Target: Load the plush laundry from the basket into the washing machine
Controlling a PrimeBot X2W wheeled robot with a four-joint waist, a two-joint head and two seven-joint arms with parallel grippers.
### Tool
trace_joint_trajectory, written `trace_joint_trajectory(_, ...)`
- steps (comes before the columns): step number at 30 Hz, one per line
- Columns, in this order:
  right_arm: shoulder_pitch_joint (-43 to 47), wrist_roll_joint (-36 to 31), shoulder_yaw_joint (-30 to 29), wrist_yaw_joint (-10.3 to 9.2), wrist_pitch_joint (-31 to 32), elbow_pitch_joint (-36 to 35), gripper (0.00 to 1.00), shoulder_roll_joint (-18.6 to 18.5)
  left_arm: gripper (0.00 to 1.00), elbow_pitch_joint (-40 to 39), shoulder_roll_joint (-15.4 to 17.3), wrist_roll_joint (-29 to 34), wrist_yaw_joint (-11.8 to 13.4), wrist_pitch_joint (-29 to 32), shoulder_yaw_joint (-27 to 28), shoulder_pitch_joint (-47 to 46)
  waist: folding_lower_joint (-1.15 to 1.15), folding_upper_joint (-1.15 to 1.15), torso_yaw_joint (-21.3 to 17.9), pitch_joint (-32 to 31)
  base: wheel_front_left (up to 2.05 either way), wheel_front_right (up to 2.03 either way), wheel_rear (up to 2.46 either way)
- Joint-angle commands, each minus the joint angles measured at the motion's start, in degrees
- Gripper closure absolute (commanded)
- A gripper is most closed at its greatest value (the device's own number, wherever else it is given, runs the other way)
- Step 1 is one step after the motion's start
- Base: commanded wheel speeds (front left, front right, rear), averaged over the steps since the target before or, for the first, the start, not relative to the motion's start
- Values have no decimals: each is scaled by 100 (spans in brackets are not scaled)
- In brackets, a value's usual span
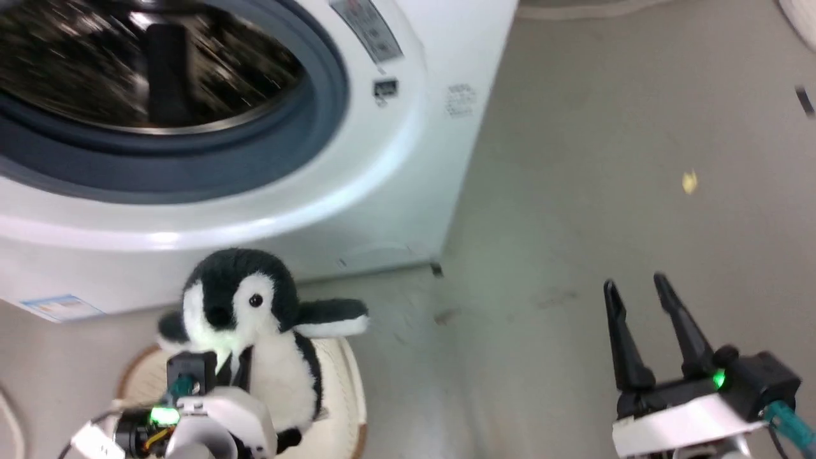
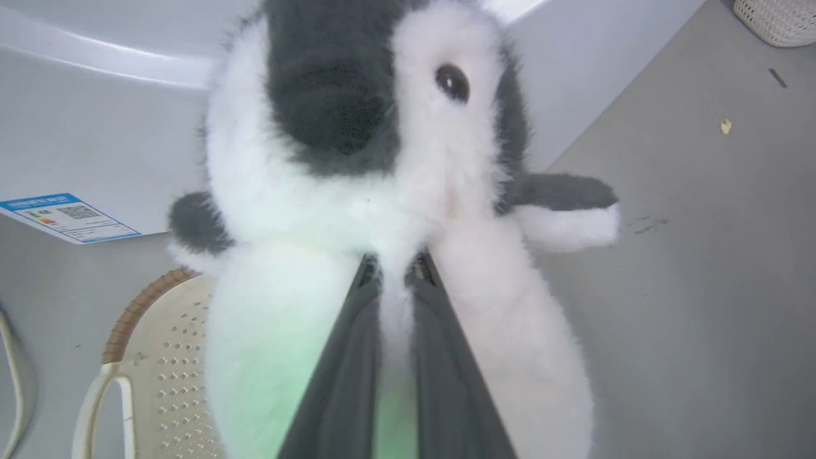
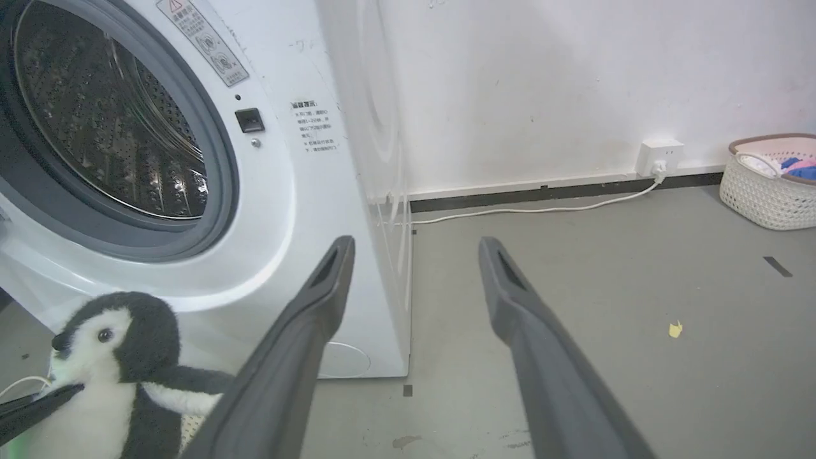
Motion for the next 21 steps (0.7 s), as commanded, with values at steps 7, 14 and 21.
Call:
trace_joint_trajectory(7,353,-23,-164,-4,-27,30,0,5,100,-1906,-204,314,80,-38,504,970,1,0,395,-949,0,0,0)
trace_joint_trajectory(14,367,8,-75,-4,-27,-39,0,5,100,-3510,-411,709,165,-39,841,1061,1,0,363,-838,0,0,0)
trace_joint_trajectory(21,85,120,10,-4,-27,-97,0,5,100,-3979,-174,746,180,11,1162,379,1,0,21,-142,0,0,0)
